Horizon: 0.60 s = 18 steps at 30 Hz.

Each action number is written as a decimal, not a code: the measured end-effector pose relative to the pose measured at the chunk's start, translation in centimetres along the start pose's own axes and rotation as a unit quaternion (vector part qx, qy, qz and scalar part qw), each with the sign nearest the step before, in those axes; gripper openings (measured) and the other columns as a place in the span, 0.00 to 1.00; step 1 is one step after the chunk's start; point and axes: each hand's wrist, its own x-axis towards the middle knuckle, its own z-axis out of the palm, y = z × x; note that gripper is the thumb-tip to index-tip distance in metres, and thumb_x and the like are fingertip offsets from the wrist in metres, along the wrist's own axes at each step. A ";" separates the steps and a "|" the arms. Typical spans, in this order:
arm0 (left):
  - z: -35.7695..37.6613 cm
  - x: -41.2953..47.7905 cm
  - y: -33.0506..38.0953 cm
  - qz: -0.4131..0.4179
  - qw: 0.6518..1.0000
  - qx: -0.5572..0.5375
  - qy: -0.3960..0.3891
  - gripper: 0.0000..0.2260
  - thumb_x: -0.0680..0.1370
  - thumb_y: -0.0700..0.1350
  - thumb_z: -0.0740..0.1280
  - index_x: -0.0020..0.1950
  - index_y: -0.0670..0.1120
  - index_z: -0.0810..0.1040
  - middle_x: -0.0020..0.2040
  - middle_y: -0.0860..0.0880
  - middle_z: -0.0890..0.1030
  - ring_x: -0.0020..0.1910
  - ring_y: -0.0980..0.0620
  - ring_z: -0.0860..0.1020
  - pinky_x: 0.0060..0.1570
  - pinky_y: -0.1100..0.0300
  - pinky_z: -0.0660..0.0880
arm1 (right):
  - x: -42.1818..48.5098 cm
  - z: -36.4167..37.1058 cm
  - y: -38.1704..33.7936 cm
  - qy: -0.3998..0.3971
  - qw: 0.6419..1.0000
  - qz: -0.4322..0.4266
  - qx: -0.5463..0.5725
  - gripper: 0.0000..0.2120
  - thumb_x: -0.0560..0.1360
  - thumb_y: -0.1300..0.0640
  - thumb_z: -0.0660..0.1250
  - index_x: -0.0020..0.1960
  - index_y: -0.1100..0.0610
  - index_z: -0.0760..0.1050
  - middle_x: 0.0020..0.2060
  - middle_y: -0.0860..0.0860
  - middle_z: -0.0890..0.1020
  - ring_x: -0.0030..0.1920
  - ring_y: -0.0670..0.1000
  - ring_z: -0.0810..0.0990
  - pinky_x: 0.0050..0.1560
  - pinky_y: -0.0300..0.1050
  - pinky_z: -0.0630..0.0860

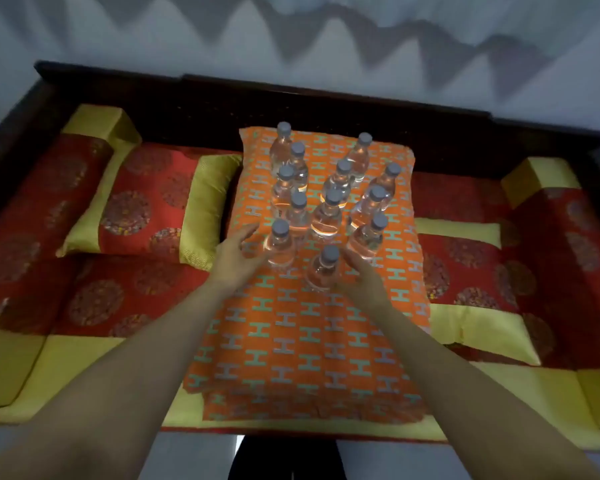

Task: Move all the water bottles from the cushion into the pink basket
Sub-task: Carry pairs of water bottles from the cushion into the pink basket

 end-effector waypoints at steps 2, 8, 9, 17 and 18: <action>0.8 1.0 -0.5 -0.014 1.000 0.003 -0.017 0.31 0.70 0.47 0.76 0.70 0.47 0.71 0.65 0.52 0.74 0.63 0.57 0.72 0.61 0.58 0.70 | 0.7 0.4 0.3 0.006 1.000 0.000 0.000 0.31 0.68 0.59 0.76 0.69 0.53 0.71 0.61 0.44 0.76 0.62 0.46 0.74 0.56 0.36 0.71; 2.8 3.2 -1.1 -0.022 0.998 -0.002 -0.063 0.27 0.68 0.44 0.77 0.66 0.45 0.75 0.60 0.50 0.79 0.59 0.52 0.76 0.58 0.56 0.73 | 1.5 0.7 0.9 0.000 1.000 -0.005 0.001 0.27 0.69 0.62 0.74 0.67 0.55 0.72 0.59 0.43 0.75 0.61 0.48 0.74 0.57 0.39 0.73; 3.0 3.3 -1.4 -0.025 0.997 0.002 -0.073 0.29 0.67 0.45 0.78 0.66 0.46 0.74 0.60 0.49 0.79 0.59 0.51 0.76 0.58 0.57 0.72 | 1.5 0.7 0.9 -0.017 1.000 -0.003 0.002 0.29 0.68 0.60 0.76 0.67 0.52 0.72 0.60 0.43 0.75 0.61 0.47 0.74 0.56 0.36 0.73; 3.1 4.3 -3.0 -0.071 0.991 -0.024 -0.112 0.40 0.56 0.54 0.81 0.65 0.52 0.72 0.58 0.53 0.79 0.56 0.54 0.78 0.52 0.68 0.74 | 2.5 2.0 1.2 -0.034 0.999 0.020 0.020 0.32 0.64 0.55 0.79 0.63 0.42 0.70 0.57 0.43 0.80 0.59 0.48 0.78 0.60 0.51 0.75; 3.1 4.3 -3.0 -0.072 0.991 -0.021 -0.109 0.38 0.57 0.50 0.82 0.65 0.51 0.72 0.56 0.54 0.80 0.55 0.54 0.78 0.50 0.70 0.73 | 2.5 1.9 0.9 -0.031 0.999 0.022 0.023 0.31 0.64 0.55 0.79 0.61 0.40 0.70 0.55 0.41 0.79 0.57 0.48 0.78 0.60 0.50 0.75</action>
